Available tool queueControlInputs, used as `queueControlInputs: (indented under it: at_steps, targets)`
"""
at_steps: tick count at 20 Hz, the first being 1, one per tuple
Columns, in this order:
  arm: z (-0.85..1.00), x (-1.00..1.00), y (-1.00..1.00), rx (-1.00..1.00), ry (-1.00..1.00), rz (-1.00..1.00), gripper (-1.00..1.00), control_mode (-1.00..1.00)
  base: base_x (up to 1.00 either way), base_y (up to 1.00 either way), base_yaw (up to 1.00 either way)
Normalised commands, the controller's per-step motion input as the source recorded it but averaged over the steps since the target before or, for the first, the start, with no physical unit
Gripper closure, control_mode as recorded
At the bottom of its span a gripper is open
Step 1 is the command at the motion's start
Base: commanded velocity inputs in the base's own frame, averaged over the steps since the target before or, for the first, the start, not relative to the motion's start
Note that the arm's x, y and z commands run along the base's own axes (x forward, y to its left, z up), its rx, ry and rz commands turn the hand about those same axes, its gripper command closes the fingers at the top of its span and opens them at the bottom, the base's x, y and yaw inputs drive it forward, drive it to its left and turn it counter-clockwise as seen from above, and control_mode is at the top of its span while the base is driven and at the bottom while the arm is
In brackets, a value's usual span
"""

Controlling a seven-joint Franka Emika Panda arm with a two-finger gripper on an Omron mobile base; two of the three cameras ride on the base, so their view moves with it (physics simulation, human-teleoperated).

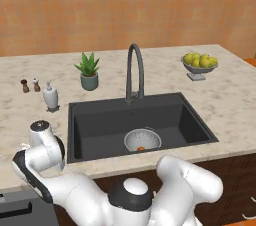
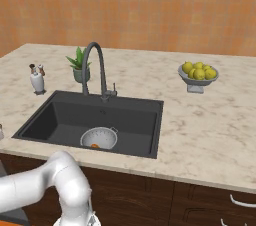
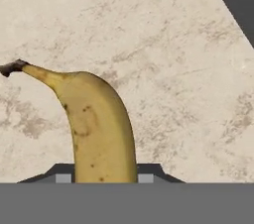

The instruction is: Put the colander in the sink, put the banana, tangerine in the colander, and turn on the sink faucet and pour water over the colander.

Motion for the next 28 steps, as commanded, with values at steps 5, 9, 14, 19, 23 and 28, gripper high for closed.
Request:
queueControlInputs:
  at_steps: [5, 9, 14, 19, 23, 28]
  targets:
    - [0.96, 0.17, -0.10, 0.00, 0.17, -0.16, 1.00, -1.00, 0.00, 0.00, 0.00]
    - [1.00, -0.08, -0.63, -0.01, 0.14, -0.19, 1.00, -1.00, 0.00, 0.00, 0.00]
    - [0.66, -0.47, -0.96, -0.11, -0.08, -0.10, 1.00, -1.00, 0.00, 0.00, 0.00]
    - [0.37, -0.07, -1.00, -0.12, -0.02, -0.08, 1.00, -1.00, 0.00, 0.00, 0.00]
    - [0.51, -0.02, -1.00, -0.02, -0.04, 0.00, 1.00, -1.00, 0.00, 0.00, 0.00]
    - [0.39, -0.39, -1.00, 0.00, -0.04, 0.02, 1.00, -1.00, 0.00, 0.00, 0.00]
